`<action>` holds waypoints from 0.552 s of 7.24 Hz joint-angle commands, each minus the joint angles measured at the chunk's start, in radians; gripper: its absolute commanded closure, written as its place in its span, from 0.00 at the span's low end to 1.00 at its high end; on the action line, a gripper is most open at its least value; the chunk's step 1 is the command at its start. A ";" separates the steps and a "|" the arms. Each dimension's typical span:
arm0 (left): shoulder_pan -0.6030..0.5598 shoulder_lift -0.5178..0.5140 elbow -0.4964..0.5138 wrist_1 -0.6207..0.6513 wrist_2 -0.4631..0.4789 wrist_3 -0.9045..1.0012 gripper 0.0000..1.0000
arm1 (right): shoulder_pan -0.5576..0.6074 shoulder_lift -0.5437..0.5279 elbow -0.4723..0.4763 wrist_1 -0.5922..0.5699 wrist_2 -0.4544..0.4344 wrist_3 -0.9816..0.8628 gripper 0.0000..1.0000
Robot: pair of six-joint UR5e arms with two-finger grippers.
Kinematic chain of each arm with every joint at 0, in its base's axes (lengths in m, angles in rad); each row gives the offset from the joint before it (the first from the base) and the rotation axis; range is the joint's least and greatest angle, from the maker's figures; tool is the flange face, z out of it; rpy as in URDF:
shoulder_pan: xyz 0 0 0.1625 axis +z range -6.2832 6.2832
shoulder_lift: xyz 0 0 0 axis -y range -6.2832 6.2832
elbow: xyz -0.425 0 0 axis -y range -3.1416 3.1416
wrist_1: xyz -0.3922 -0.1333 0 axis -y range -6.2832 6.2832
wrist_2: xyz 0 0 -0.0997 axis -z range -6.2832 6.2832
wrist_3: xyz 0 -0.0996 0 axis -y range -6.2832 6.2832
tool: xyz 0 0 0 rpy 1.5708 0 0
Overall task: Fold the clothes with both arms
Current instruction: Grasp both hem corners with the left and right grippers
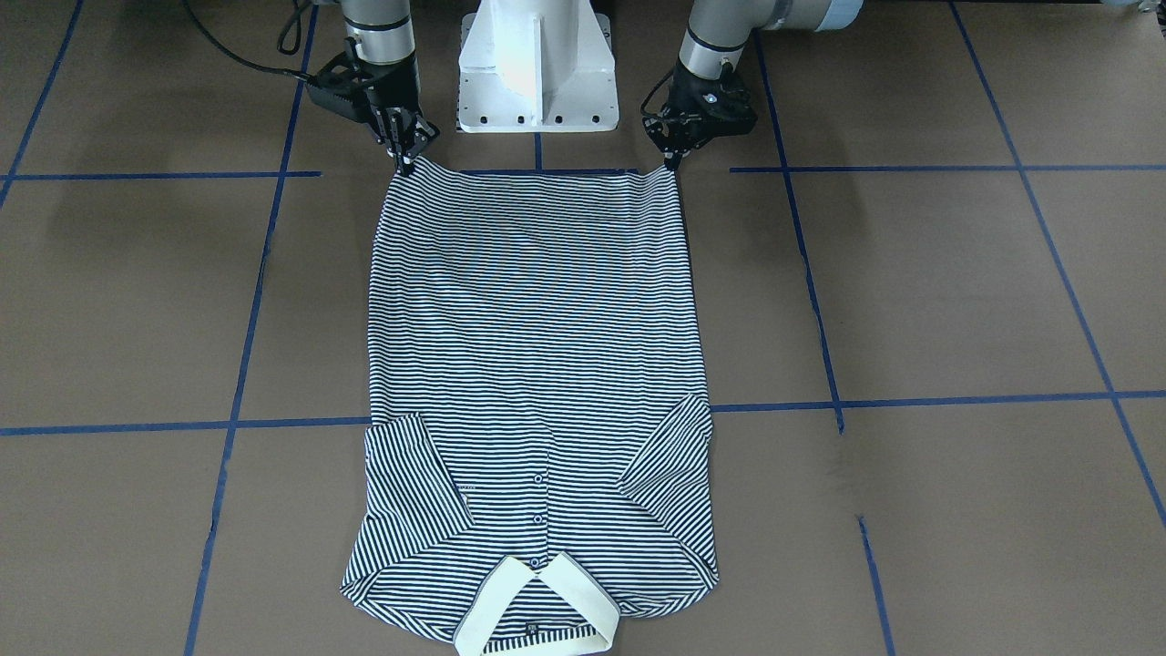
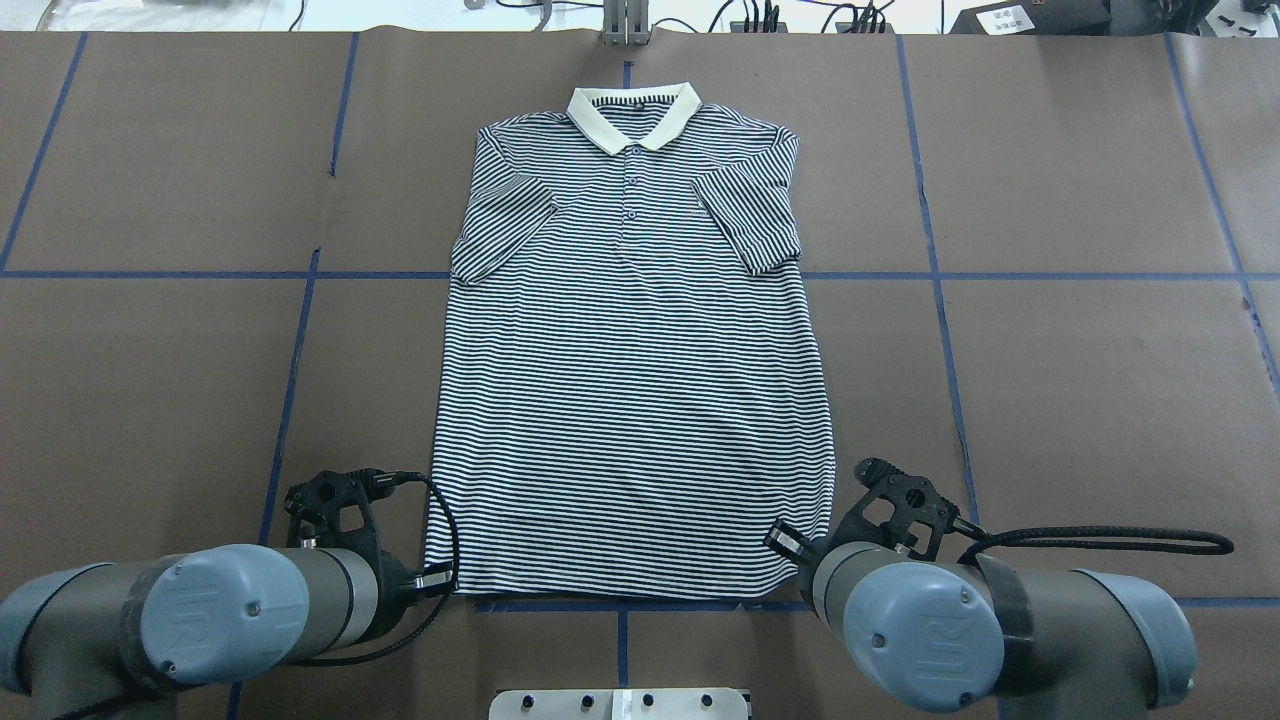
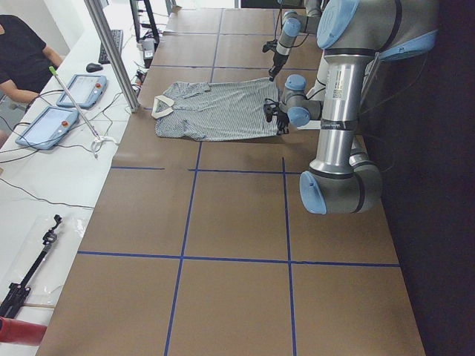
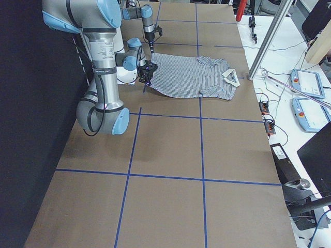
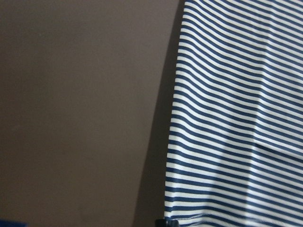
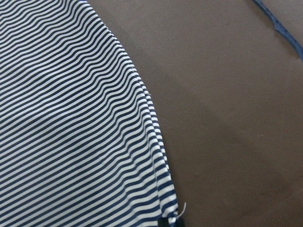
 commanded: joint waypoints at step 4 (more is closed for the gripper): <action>-0.095 -0.101 -0.140 0.162 -0.065 -0.016 1.00 | 0.066 0.047 0.231 -0.215 0.011 -0.027 1.00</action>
